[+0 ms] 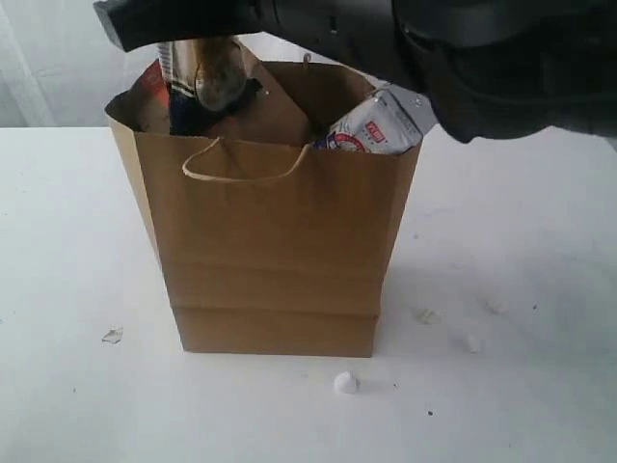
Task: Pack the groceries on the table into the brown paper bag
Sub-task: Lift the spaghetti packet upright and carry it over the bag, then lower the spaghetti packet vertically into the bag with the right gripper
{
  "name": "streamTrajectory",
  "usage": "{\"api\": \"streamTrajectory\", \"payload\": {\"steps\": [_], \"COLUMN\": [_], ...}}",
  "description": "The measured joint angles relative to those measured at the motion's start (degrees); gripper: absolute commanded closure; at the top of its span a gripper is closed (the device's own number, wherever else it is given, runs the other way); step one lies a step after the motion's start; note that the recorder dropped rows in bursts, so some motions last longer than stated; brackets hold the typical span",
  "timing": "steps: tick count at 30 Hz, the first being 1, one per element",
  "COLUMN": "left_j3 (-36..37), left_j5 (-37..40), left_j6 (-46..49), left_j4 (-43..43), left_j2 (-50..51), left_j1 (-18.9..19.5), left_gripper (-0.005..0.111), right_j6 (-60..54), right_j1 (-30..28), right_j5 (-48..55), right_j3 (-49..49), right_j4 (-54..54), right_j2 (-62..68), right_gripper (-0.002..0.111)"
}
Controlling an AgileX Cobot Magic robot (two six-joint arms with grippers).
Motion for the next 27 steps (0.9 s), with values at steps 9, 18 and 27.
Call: {"api": "streamTrajectory", "payload": {"steps": [9,18,27], "left_j3": [0.0,0.0,0.0], "left_j5": [0.0,0.0,0.0], "left_j6": [0.0,0.0,0.0], "left_j4": [0.0,0.0,0.0], "left_j2": [0.0,0.0,0.0], "left_j1": [0.0,0.0,0.0], "left_gripper": [0.107,0.107,0.107], "right_j6": [-1.0,-1.1,-3.4], "right_j1": [0.0,0.0,-0.1], "right_j5": [-1.0,-1.0,-5.7], "right_j3": [3.5,5.1,5.1], "right_j4": [6.8,9.5,18.5], "right_j2": [-0.6,-0.2,-0.2], "right_gripper": [0.108,0.108,0.108]}}
